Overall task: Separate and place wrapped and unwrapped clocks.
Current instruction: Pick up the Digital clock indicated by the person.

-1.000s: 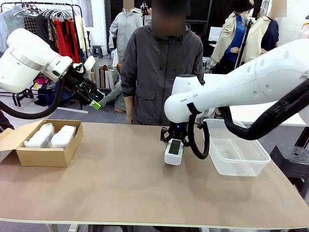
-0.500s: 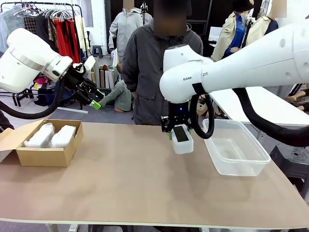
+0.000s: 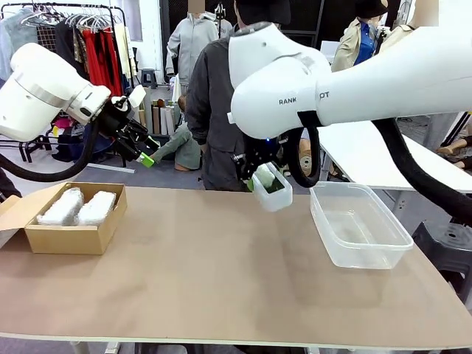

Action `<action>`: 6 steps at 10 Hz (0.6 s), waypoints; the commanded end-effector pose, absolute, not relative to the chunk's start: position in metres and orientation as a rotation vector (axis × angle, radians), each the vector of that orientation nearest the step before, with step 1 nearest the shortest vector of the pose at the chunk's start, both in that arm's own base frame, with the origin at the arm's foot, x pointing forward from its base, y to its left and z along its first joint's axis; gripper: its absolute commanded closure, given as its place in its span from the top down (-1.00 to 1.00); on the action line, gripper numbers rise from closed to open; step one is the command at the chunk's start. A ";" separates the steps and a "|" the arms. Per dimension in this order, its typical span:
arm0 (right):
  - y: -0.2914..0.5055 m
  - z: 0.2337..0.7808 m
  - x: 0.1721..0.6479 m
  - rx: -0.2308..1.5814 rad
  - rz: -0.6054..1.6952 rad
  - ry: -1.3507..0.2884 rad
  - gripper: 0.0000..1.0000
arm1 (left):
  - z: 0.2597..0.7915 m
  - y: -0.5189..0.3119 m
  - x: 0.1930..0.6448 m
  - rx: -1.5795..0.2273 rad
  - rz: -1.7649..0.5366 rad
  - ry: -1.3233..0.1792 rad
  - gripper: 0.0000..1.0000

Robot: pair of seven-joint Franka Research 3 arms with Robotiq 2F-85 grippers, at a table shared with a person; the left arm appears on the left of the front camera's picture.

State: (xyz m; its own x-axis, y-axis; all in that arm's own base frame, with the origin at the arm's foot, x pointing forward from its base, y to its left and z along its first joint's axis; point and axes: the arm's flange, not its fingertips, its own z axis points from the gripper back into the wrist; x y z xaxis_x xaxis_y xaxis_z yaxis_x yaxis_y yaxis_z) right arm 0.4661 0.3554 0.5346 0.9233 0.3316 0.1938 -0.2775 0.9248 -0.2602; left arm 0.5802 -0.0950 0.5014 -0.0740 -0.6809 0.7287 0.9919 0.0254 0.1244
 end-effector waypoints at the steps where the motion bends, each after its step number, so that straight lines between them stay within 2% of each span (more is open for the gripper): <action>1: 0.353 0.562 0.467 -0.237 0.385 -0.281 -1.00 | 0.502 -0.094 0.579 -0.540 -1.506 -0.749 1.00; 6: 0.347 0.603 0.449 -0.188 0.403 -0.416 -1.00 | 0.502 -0.094 0.579 -0.540 -1.506 -0.749 1.00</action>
State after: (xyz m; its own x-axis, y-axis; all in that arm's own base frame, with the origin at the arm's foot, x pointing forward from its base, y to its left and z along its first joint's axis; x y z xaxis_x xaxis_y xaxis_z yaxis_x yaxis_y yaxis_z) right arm 0.4539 0.3569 0.6024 0.8640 0.3889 0.3199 -0.3215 0.9149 -0.2441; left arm 0.5802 -0.0950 0.5015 -0.0740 -0.6809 0.7287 0.9919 0.0254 0.1245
